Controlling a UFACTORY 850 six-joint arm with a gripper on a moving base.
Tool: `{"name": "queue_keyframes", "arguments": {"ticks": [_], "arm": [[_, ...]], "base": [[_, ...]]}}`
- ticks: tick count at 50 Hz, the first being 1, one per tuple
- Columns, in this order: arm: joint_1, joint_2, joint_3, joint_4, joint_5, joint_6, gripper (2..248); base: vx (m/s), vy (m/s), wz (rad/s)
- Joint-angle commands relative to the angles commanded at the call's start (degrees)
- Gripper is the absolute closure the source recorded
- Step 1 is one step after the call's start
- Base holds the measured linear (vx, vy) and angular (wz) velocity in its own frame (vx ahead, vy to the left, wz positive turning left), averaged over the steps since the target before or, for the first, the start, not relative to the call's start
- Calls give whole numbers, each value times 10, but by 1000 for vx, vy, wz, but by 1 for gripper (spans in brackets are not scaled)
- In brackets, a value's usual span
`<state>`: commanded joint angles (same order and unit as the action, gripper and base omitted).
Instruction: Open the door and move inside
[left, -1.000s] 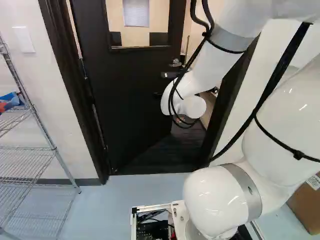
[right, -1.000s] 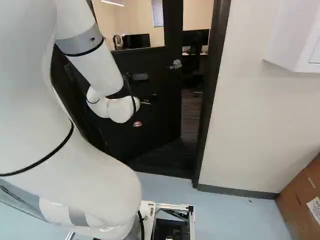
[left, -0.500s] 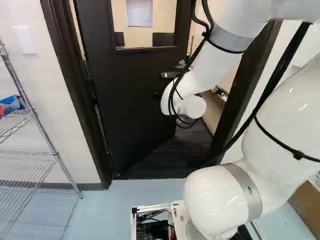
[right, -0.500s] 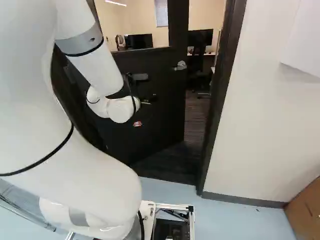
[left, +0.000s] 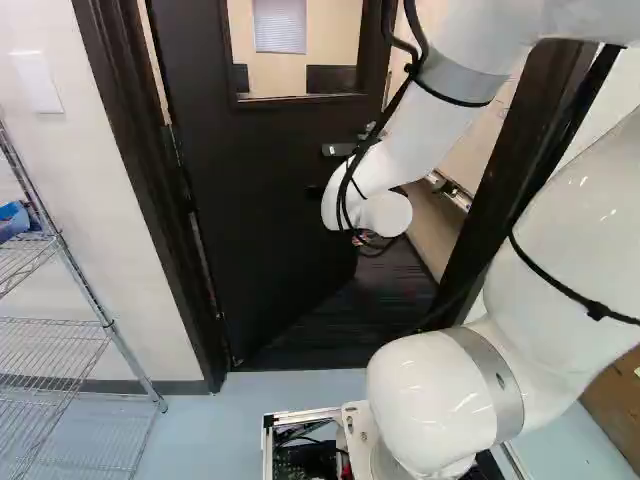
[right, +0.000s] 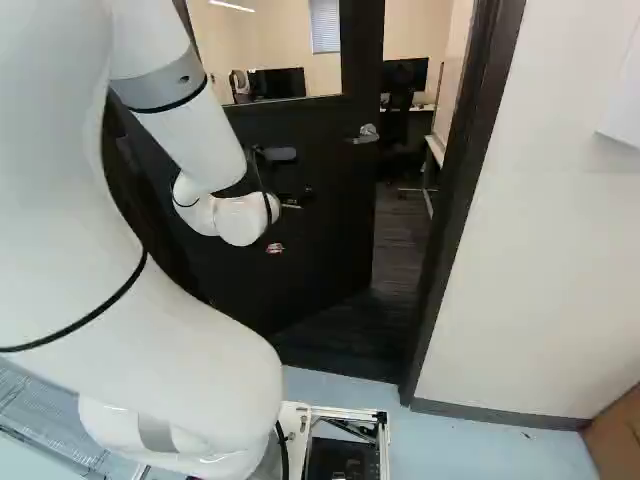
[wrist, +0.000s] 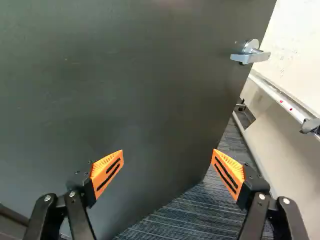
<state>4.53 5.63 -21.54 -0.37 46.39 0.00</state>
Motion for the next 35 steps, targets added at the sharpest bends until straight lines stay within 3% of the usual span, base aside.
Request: {"name": "queue_keyframes", "arguments": {"ticks": [35], "arm": [[0,0,0,0,0,0,3]], "base": [[97,43,-11]]}}
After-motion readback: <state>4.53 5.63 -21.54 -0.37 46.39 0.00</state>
